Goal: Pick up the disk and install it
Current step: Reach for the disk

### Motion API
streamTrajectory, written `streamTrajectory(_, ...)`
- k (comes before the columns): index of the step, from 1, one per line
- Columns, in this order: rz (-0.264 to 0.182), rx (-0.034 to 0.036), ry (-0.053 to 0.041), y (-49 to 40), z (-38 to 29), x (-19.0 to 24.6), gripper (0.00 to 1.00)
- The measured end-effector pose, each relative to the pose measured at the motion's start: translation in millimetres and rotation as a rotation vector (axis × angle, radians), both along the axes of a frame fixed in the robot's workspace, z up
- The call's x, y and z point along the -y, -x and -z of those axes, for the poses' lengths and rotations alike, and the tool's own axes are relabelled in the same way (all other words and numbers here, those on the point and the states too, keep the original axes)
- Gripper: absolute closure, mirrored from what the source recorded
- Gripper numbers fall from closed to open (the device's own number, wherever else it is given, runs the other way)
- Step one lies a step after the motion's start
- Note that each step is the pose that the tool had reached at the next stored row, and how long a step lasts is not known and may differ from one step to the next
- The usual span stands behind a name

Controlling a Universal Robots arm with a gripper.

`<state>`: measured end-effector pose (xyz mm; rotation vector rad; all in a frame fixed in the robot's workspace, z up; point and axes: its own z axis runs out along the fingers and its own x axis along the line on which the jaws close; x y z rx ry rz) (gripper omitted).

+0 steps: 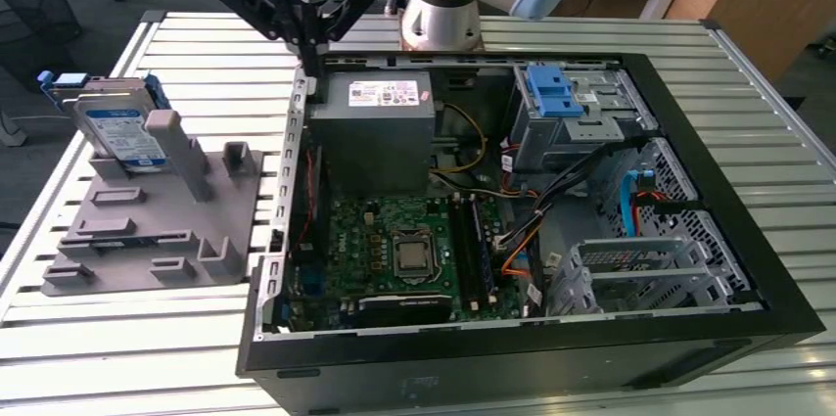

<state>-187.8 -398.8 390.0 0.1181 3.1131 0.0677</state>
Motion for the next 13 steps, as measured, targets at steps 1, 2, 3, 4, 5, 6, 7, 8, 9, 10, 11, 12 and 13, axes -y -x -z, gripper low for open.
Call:
streamTrajectory(1,0.0,-0.0001,0.0001,0.4,0.0,0.0,0.89)
streamTrajectory(2,0.0,-0.0001,0.0001,0.9,0.0,0.0,0.89)
streamTrajectory(3,0.0,-0.0001,0.0001,1.4,0.1,0.0,0.89)
streamTrajectory(4,0.0,-0.0001,0.0001,2.4,0.1,0.0,0.89)
streamTrajectory(5,0.0,-0.0001,0.0002,3.5,0.1,0.0,0.89)
streamTrajectory(6,0.0,0.0,0.0,4.8,0.2,0.0,0.89)
streamTrajectory(7,0.0,0.0,0.0001,6.0,0.3,0.0,0.89)
streamTrajectory(8,0.0,-0.0001,0.0001,7.2,0.3,0.0,0.89)
streamTrajectory(9,0.0,0.0,0.0001,8.3,0.4,0.0,0.89)
streamTrajectory(10,0.0,0.0,0.0,9.2,0.4,0.0,0.89)
streamTrajectory(11,0.0,0.0,0.0,9.8,0.5,0.0,0.89)
streamTrajectory(12,0.0,0.0,0.0,10.3,0.5,0.0,0.89)
streamTrajectory(13,0.0,-0.0001,0.0001,10.7,0.5,0.0,0.89)
